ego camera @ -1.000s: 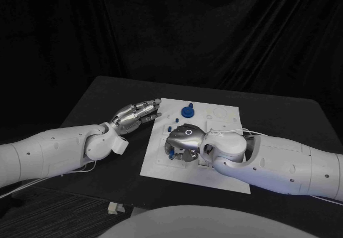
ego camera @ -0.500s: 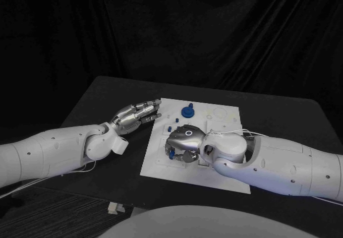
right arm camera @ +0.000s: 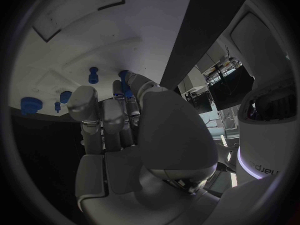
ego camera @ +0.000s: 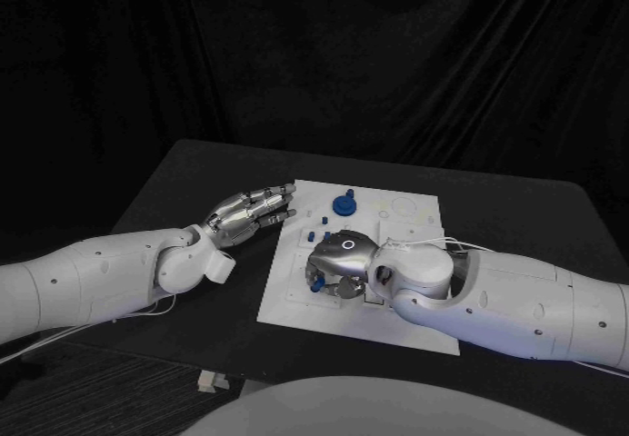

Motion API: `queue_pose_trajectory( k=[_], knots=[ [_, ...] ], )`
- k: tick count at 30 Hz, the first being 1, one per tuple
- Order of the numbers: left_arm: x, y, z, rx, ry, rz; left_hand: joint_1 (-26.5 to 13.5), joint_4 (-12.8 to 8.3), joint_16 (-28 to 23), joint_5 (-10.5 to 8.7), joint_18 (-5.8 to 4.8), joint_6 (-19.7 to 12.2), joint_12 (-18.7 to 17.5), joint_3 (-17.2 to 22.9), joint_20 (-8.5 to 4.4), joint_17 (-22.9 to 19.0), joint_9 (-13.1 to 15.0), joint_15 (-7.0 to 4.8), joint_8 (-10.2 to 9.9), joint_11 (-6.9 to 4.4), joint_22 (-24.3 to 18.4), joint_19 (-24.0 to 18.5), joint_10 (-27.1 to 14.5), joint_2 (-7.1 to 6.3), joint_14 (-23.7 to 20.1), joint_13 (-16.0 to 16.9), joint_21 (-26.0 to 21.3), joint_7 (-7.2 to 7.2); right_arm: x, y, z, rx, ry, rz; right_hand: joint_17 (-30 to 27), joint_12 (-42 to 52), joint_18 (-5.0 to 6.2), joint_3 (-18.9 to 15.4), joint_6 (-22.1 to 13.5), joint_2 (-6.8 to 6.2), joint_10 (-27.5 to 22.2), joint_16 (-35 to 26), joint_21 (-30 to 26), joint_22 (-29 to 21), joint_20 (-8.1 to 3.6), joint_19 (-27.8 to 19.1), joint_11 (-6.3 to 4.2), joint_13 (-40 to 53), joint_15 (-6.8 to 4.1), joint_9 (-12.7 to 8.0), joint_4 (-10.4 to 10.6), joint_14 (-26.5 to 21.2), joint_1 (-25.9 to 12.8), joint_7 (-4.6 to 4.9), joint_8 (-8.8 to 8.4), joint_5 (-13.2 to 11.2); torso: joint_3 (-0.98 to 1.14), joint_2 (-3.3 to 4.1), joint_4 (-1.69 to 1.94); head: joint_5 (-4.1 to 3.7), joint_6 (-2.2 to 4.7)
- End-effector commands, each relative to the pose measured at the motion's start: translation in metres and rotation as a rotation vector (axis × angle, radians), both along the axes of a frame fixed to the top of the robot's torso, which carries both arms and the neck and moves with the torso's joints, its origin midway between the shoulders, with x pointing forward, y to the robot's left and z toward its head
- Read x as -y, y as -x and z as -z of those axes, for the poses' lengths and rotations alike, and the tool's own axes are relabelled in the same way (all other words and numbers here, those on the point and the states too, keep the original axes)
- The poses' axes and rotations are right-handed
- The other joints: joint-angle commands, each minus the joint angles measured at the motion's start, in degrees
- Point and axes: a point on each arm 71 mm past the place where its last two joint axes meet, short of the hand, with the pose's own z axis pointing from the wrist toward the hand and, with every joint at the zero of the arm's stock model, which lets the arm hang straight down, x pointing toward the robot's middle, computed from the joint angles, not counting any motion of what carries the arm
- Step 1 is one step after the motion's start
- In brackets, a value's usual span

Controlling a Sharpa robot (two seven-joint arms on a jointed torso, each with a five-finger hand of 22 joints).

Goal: Assemble the parts on the task board

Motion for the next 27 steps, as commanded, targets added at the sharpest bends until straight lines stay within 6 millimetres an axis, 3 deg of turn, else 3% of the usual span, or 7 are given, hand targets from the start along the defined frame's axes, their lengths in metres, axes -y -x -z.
queue_pose_trajectory(
  k=[1, 4, 7, 10, 11, 15, 27],
  knots=[
    [0.002, 0.001, 0.0, -0.003, 0.02, 0.009, -0.1, 0.0, 0.1, 0.05, 0.63, 0.0, 0.3, 0.3, 0.29, 0.1, 0.1, 0.52, 0.3, -0.12, 0.1, 0.1, -0.2, 0.25, 0.1, 0.1, 0.1, 0.2, 0.003, 0.0, 0.006, -0.018, 0.037, 0.029, -0.8, -1.3, -0.26, 0.0, -2.5, -0.26, -2.0, -0.6, -1.4, 6.4, 0.2, -1.0, -0.08, -0.4, 0.29, -0.6, -0.1, -0.9, -1.2, 0.34, -1.52, -0.5, 0.0, -0.01, 0.0, 0.07, -0.01],
    [0.002, 0.001, 0.0, -0.004, 0.02, 0.01, -0.1, 0.0, 0.1, 0.05, 0.63, 0.0, 0.3, 0.3, 0.29, 0.1, 0.1, 0.52, 0.3, -0.12, 0.1, 0.1, -0.2, 0.25, 0.1, 0.1, 0.1, 0.2, 0.004, 0.0, 0.006, -0.018, 0.036, 0.034, -1.8, -3.1, -0.08, 0.0, -7.9, -1.26, -6.7, -1.1, -3.1, 6.0, 0.88, -2.0, 1.16, -0.7, 1.35, -1.7, 0.3, -1.9, -2.6, -0.92, -3.13, -1.0, 0.0, 0.0, 0.0, 0.08, -0.01],
    [0.002, 0.0, 0.0, -0.004, 0.019, 0.01, -0.1, 0.0, 0.1, 0.05, 0.63, 0.0, 0.3, 0.3, 0.29, 0.1, 0.1, 0.52, 0.3, -0.12, 0.1, 0.1, -0.2, 0.25, 0.1, 0.1, 0.1, 0.2, 0.005, -0.001, 0.006, -0.017, 0.032, 0.035, -3.0, -4.8, 0.42, -1.1, -14.3, -1.82, -12.9, -1.7, -5.1, 5.5, 1.17, -3.3, 2.1, -0.7, 1.03, -3.3, 0.3, -3.1, -3.4, -2.57, -3.09, -2.6, 0.0, -0.01, 0.02, 0.08, -0.01],
    [0.002, 0.0, 0.001, -0.005, 0.018, 0.01, -0.1, 0.0, 0.1, 0.05, 0.63, 0.0, 0.3, 0.3, 0.29, 0.1, 0.1, 0.52, 0.3, -0.12, 0.1, 0.1, -0.2, 0.25, 0.1, 0.1, 0.1, 0.2, 0.006, -0.001, 0.006, -0.012, 0.018, 0.034, -3.5, -4.6, 0.6, -3.4, -17.7, -1.49, -16.8, -1.8, -6.1, 5.3, 1.26, -3.9, 2.4, -0.5, 0.99, -4.4, 0.3, -3.8, -3.7, -3.63, -2.96, -3.6, 0.01, 0.0, -0.02, 0.09, -0.01],
    [0.002, 0.0, 0.001, -0.005, 0.018, 0.01, -0.1, 0.0, 0.1, 0.05, 0.63, 0.0, 0.3, 0.3, 0.29, 0.1, 0.1, 0.52, 0.3, -0.12, 0.1, 0.1, -0.2, 0.25, 0.1, 0.1, 0.1, 0.2, 0.006, -0.001, 0.005, -0.009, 0.011, 0.033, -4.0, -4.0, 0.75, -5.6, -24.1, -1.15, -19.3, -2.0, -7.1, 5.1, 1.35, -4.4, 2.55, -0.4, 1.07, -6.0, 0.7, -4.4, -3.3, -5.03, -3.14, -4.1, 0.01, 0.01, 0.0, 0.06, -0.01],
    [0.001, 0.0, 0.001, -0.007, 0.016, 0.008, -0.1, -0.1, 0.1, 0.07, 0.63, 0.0, 0.3, 0.3, 0.38, 0.1, 0.1, 0.62, 0.4, -0.12, 0.1, 0.1, -0.2, 0.29, 0.1, 0.1, 0.1, 0.2, 0.007, -0.001, 0.004, 0.002, -0.017, 0.028, -4.5, -1.8, 0.89, -8.8, -31.6, -0.91, -20.6, -2.2, -8.0, 4.9, 1.49, -4.8, 2.64, -0.2, 1.23, -8.0, 2.5, -5.0, -2.0, -6.79, -3.71, -4.7, 0.0, 0.04, 0.01, 0.01, -0.01],
    [0.001, 0.001, 0.002, -0.009, 0.015, 0.008, -0.1, -0.1, 0.1, 0.07, 0.63, 0.0, 0.3, 0.3, 0.38, 0.1, 0.1, 0.62, 0.4, -0.12, 0.1, 0.1, -0.2, 0.29, 0.1, 0.1, 0.1, 0.2, 0.014, -0.004, -0.003, 0.05, -0.114, 0.032, -4.1, 0.3, 0.83, -9.5, -30.5, 0.02, -21.1, -1.8, -7.7, 5.0, 1.58, -4.6, 2.73, -0.2, 1.34, -8.3, 4.2, -4.8, -0.6, -7.07, -3.21, -4.8, 0.02, 0.01, 0.01, -0.08, -0.01]
  ],
)
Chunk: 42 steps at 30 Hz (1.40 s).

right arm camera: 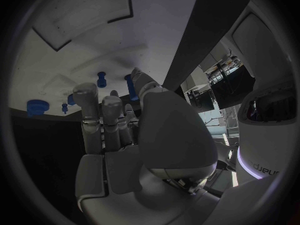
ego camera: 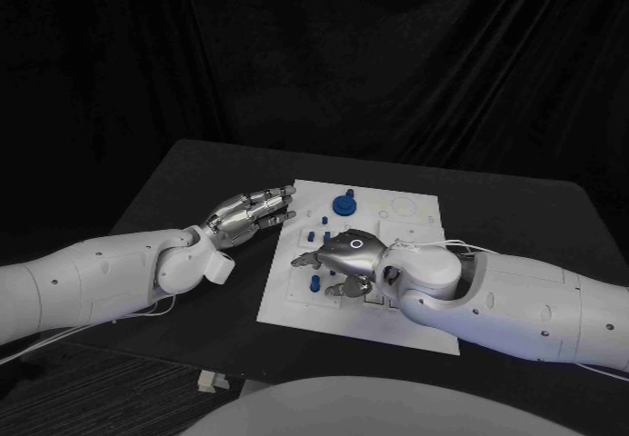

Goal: Assemble the parts on the task board

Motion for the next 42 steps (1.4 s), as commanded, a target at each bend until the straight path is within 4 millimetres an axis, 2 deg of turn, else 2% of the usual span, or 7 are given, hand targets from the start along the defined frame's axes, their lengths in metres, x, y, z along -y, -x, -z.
queue_pose_trajectory(
  k=[1, 13, 19, 21, 23, 30, 42],
  knots=[
    [0.002, 0.001, 0.0, 0.0, 0.02, 0.006, -0.1, -0.1, 0.1, 0.07, 0.63, 0.0, 0.3, 0.3, 0.38, 0.1, 0.1, 0.42, 0.4, -0.12, 0.1, 0.1, -0.2, 0.29, -0.1, 0.1, 0.1, 0.2, 0.004, 0.0, -0.009, 0.057, -0.111, 0.004, 0.1, 0.4, 0.8, -0.1, 1.0, 0.17, -0.6, 0.1, 0.3, 5.1, 0.06, -0.1, 0.05, 0.0, 0.16, 0.0, 0.5, -0.2, 0.3, 0.09, 0.47, -0.2, 0.01, -0.01, 0.0, -0.06, -0.01],
    [-0.001, 0.002, -0.001, 0.002, 0.018, -0.002, 0.0, -0.2, 0.1, 0.09, 0.62, 0.1, 0.3, 0.4, 0.45, 0.1, 0.1, 0.51, 0.4, -0.13, 0.2, 0.2, -0.2, 0.34, -0.1, 0.1, 0.1, 0.19, 0.062, -0.018, -0.082, 0.117, -0.43, 0.143, 4.8, 10.5, -0.05, 1.0, 16.6, 1.58, 6.4, 3.1, 5.9, 6.3, 0.26, 2.9, -1.3, 2.0, 0.44, 1.4, 1.1, 2.9, 0.8, 4.87, 4.41, 2.7, 0.03, -0.04, 0.01, -1.72, -0.01],
    [-0.001, 0.002, 0.0, 0.002, 0.016, -0.005, 0.0, -0.2, 0.1, 0.09, 0.62, 0.1, 0.3, 0.4, 0.45, 0.1, 0.1, 0.51, 0.4, -0.13, 0.2, 0.2, -0.2, 0.34, -0.1, 0.1, 0.1, 0.19, 0.109, -0.034, -0.112, 0.055, -0.472, 0.319, 2.9, 49.1, -0.17, 3.4, 22.5, 1.23, 5.4, 1.7, 5.7, 6.1, -1.99, 2.1, -6.23, 30.3, -2.37, 2.9, -1.9, 1.8, 2.2, 7.29, 6.6, 6.9, 0.06, -0.03, 0.03, -3.23, -0.01],
    [-0.001, 0.002, 0.0, 0.003, 0.016, -0.006, 0.0, -0.2, 0.1, 0.09, 0.62, 0.1, 0.3, 0.4, 0.45, 0.1, 0.1, 0.51, 0.4, -0.13, 0.2, 0.2, -0.2, 0.34, -0.1, 0.1, 0.1, 0.19, 0.123, -0.038, -0.112, 0.036, -0.442, 0.366, 9.4, 68.4, -0.35, 3.0, 24.1, 1.53, 17.3, 5.0, 8.0, 6.7, -2.37, 3.0, -6.47, 56.4, -2.46, 3.8, -1.3, 4.2, 0.5, 6.94, 8.33, 5.6, 0.05, -0.03, -0.01, -3.59, -0.01],
    [-0.002, 0.003, 0.0, 0.003, 0.016, -0.008, 0.0, -0.2, 0.2, 0.16, 0.62, 0.2, 0.4, 0.5, 0.51, 0.1, 0.1, 0.56, 0.5, -0.12, 0.2, 0.2, -0.1, 0.34, -0.1, 0.1, 0.1, 0.19, 0.134, -0.042, -0.11, 0.026, -0.393, 0.408, 42.0, 81.1, -3.9, 1.0, 27.5, 1.72, 40.3, 18.8, 28.2, 11.5, -2.64, 10.8, -5.81, 85.8, -2.64, 5.2, 1.4, 14.3, -3.9, 5.05, 10.85, 5.4, 0.04, -0.05, -0.02, -3.85, -0.01],
    [-0.003, 0.003, 0.0, 0.004, 0.014, -0.012, 0.0, -0.3, 0.2, 0.21, 0.62, 0.3, 0.4, 0.5, 0.57, 0.1, 0.1, 0.61, 0.6, -0.11, 0.2, 0.2, -0.1, 0.29, -0.1, 0.1, 0.1, 0.21, 0.163, -0.047, -0.087, -0.009, -0.099, 0.555, 45.4, 81.1, -5.3, -3.4, 34.5, -0.08, 40.3, 19.9, 36.7, 13.3, -4.63, 13.5, -7.66, 85.8, -4.91, 8.2, 9.1, 15.1, -25.4, 2.73, 12.9, 1.6, -0.03, -0.29, -0.11, -5.05, -0.01],
    [0.0, 0.003, 0.001, 0.002, 0.017, -0.007, 0.0, -0.3, 0.2, 0.21, 0.62, 0.3, 0.4, 0.5, 0.57, 0.1, 0.1, 0.61, 0.6, -0.11, 0.2, 0.2, -0.1, 0.29, -0.1, 0.1, 0.1, 0.21, 0.17, -0.048, -0.062, -0.109, 0.126, 0.646, 45.4, 81.1, -5.25, -3.2, 36.5, -1.11, 40.3, 19.9, 36.8, 13.2, -5.38, 13.3, -8.28, 85.8, -5.65, 9.5, 9.1, 15.1, -30.4, 2.01, 11.95, 0.2, 0.16, -0.09, -0.04, -6.71, -0.01]
  ],
)
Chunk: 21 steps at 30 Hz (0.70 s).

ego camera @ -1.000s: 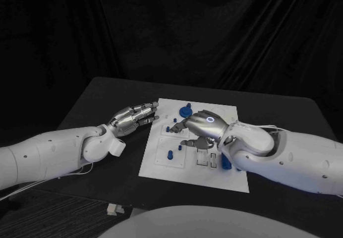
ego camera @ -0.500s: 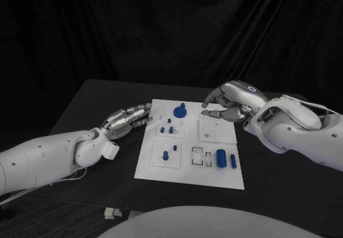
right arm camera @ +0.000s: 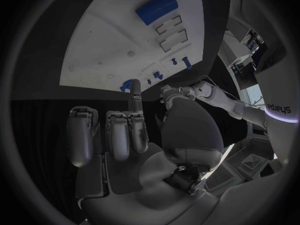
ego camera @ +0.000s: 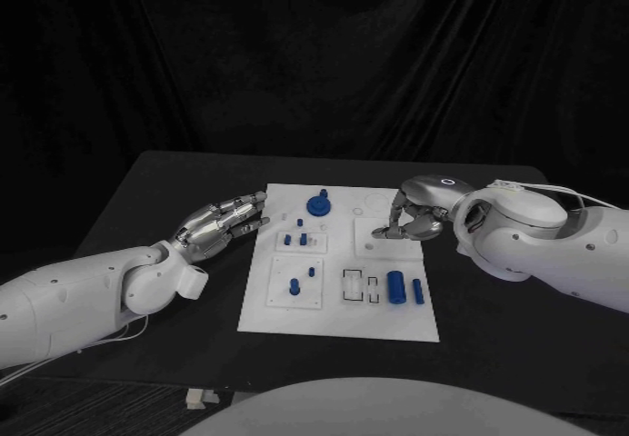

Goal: Assemble the parts on the task board

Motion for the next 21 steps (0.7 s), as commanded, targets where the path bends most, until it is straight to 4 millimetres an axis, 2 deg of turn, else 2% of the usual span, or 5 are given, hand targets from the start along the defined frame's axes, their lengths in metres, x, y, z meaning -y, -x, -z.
queue_pose_trajectory(
  k=[1, 9, 12, 16, 21],
  knots=[
    [0.002, 0.0, -0.001, 0.007, 0.017, -0.004, 0.0, -0.1, 0.2, 0.21, 0.62, 0.3, 0.2, 0.3, 0.36, 0.1, 0.1, 0.4, 0.3, -0.1, 0.1, 0.0, -0.1, 0.29, 0.2, 0.0, 0.1, 0.21, 0.005, 0.0, 0.011, -0.09, 0.123, 0.068, 15.1, 0.2, -0.72, -0.1, 0.1, -0.31, 6.0, 0.1, -0.8, 13.1, -0.43, 3.4, -0.4, 15.1, -0.18, 0.1, 0.0, 6.0, -0.4, -0.16, -0.46, -0.5, 0.03, 0.03, 0.05, -0.31, -0.01],
    [0.001, 0.0, 0.0, 0.005, 0.017, -0.003, 0.0, -0.2, 0.2, 0.25, 0.62, 0.3, 0.2, 0.4, 0.42, 0.1, 0.1, 0.46, 0.4, -0.08, 0.0, 0.0, -0.1, 0.26, 0.2, 0.1, 0.1, 0.24, 0.006, 0.001, 0.018, -0.173, 0.184, 0.12, 15.1, 0.2, -0.7, -0.7, 2.8, -0.94, 6.0, 0.1, -0.7, 13.1, -0.63, 3.3, -1.17, 15.1, -0.61, 2.2, 0.1, 6.0, -0.8, -1.12, 0.86, 0.0, 0.01, 0.04, 0.13, -0.72, -0.01],
    [0.001, 0.001, 0.0, 0.004, 0.018, -0.002, 0.0, -0.2, 0.2, 0.25, 0.62, 0.3, 0.2, 0.4, 0.42, 0.1, 0.1, 0.46, 0.4, -0.08, 0.0, 0.0, -0.1, 0.26, 0.2, 0.1, 0.1, 0.24, 0.007, 0.003, 0.022, -0.2, 0.218, 0.141, 15.1, 0.2, -0.7, -1.5, 5.3, -1.52, 6.0, 0.1, -0.6, 13.1, -1.45, 3.3, -2.36, 15.1, -1.55, 5.8, 0.1, 6.0, -4.0, -2.42, 3.73, -0.3, -0.01, 0.03, 0.11, -0.79, -0.01],
    [0.002, 0.001, 0.001, 0.003, 0.019, 0.0, 0.1, -0.2, 0.2, 0.25, 0.62, 0.3, 0.2, 0.4, 0.45, 0.1, 0.1, 0.51, 0.4, -0.06, 0.0, 0.0, -0.1, 0.26, 0.2, 0.1, 0.1, 0.25, 0.008, 0.005, 0.029, -0.239, 0.266, 0.157, 15.1, 0.2, -0.66, -2.1, 5.6, -1.79, 6.0, 0.1, -0.7, 13.0, -2.65, 3.2, -3.73, 15.1, -2.76, 13.5, 0.1, 6.0, -7.2, -3.88, 8.67, -1.4, -0.02, 0.03, 0.11, -0.81, -0.01],
    [0.002, 0.001, 0.001, 0.001, 0.019, 0.002, 0.1, -0.2, 0.2, 0.25, 0.62, 0.3, 0.2, 0.4, 0.45, 0.1, 0.1, 0.51, 0.4, -0.06, 0.0, 0.0, -0.1, 0.26, 0.2, 0.1, 0.1, 0.25, 0.008, 0.008, 0.037, -0.275, 0.305, 0.161, 15.1, 0.2, -0.54, -1.7, 4.8, 0.21, 6.0, 0.1, -1.2, 12.9, -3.03, 3.0, -4.17, 15.1, -3.08, 17.9, 0.1, 6.0, -10.2, -4.28, 10.68, -2.1, -0.01, 0.03, 0.09, -0.74, -0.01]
  ],
)
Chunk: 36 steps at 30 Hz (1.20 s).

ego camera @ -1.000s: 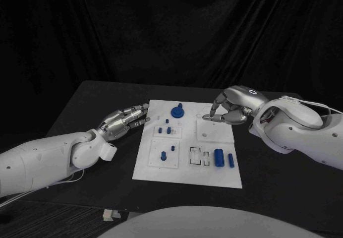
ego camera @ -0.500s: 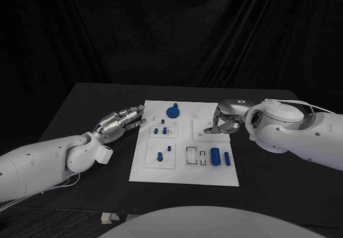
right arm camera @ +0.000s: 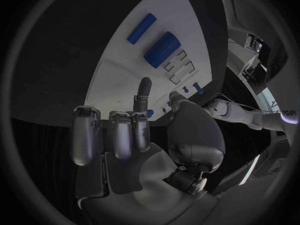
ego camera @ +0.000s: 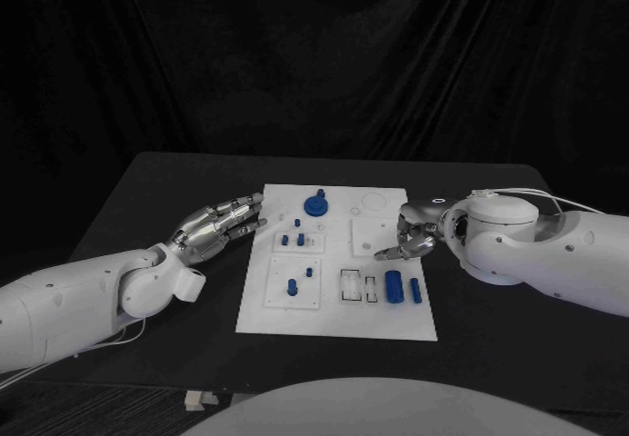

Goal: Assemble the parts on the task board

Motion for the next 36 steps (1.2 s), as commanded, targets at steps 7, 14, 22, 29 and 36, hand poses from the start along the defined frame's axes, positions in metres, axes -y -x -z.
queue_pose_trajectory(
  k=[7, 14, 22, 29, 36],
  knots=[
    [0.002, 0.0, 0.0, 0.0, 0.017, 0.003, 0.1, 0.0, 0.3, 0.25, 0.62, 0.3, 0.3, 0.2, 0.47, 0.1, 0.1, 0.34, 0.4, -0.04, 0.0, 0.0, 0.0, 0.26, 0.0, 0.1, 0.1, 0.27, 0.005, 0.003, 0.01, -0.079, 0.066, 0.056, 10.9, 0.2, -0.28, -0.6, -3.7, 3.47, 6.0, -1.5, -1.6, 12.5, -0.19, 2.4, 0.03, 15.1, -0.26, 2.3, -0.3, 5.0, -0.5, 0.62, -1.84, 1.0, -0.01, 0.0, -0.03, -0.06, -0.01],
    [0.002, 0.001, 0.001, -0.003, 0.017, 0.006, 0.0, -0.1, 0.3, 0.25, 0.61, 0.3, 0.3, 0.2, 0.47, 0.1, 0.1, 0.35, 0.4, -0.03, -0.1, 0.0, 0.0, 0.26, 0.0, 0.1, 0.1, 0.28, 0.005, 0.005, 0.013, -0.129, 0.048, 0.076, 6.6, 0.2, -0.09, -0.4, -4.0, 4.66, 6.0, -3.7, -2.4, 12.2, 0.42, 2.2, 0.78, 15.1, 0.33, 1.1, -0.6, 4.2, 2.2, 1.4, -6.14, 4.1, -0.01, 0.02, -0.04, -0.14, -0.01],
    [0.003, 0.001, 0.001, -0.006, 0.017, 0.009, 0.0, -0.1, 0.2, 0.24, 0.6, 0.3, 0.3, 0.2, 0.5, 0.1, 0.1, 0.39, 0.4, 0.02, -0.1, 0.0, 0.0, 0.24, 0.0, 0.1, 0.1, 0.32, 0.004, 0.007, 0.017, -0.147, 0.043, 0.081, 6.4, 0.2, -0.08, -0.3, -3.5, 4.71, 6.0, -3.8, -2.5, 12.2, 0.48, 2.2, 0.7, 15.1, 0.38, 1.2, -0.8, 4.2, 3.6, 1.44, -6.91, 5.0, -0.01, -0.04, -0.01, -0.13, -0.01],
    [0.004, 0.001, 0.002, -0.01, 0.016, 0.012, 0.0, -0.1, 0.2, 0.24, 0.6, 0.2, 0.3, 0.2, 0.51, 0.1, 0.1, 0.4, 0.4, 0.03, -0.1, -0.1, 0.0, 0.23, 0.0, 0.1, 0.1, 0.33, 0.004, 0.01, 0.025, -0.168, 0.047, 0.081, 5.8, 0.2, -0.03, -0.8, -2.9, 4.43, 6.0, -4.1, -2.7, 12.1, 0.41, 2.2, 0.56, 15.1, 0.26, 2.1, -0.5, 4.2, 3.4, 1.28, -6.67, 4.5, -0.02, -0.01, -0.02, -0.04, -0.01],
    [0.004, 0.001, 0.004, -0.017, 0.014, 0.016, 0.0, -0.1, 0.2, 0.23, 0.59, 0.2, 0.3, 0.2, 0.52, 0.1, 0.1, 0.42, 0.4, 0.06, -0.2, -0.1, 0.0, 0.2, 0.0, 0.1, 0.1, 0.35, 0.003, 0.013, 0.03, -0.178, 0.04, 0.083, 5.7, 0.2, -0.04, -1.7, -2.9, 3.93, 6.0, -4.2, -2.7, 12.2, 0.29, 2.2, 0.44, 15.1, 0.14, 3.4, -0.3, 4.2, 2.3, 1.17, -6.59, 3.2, -0.02, -0.01, -0.02, -0.14, -0.01]
  ],
)
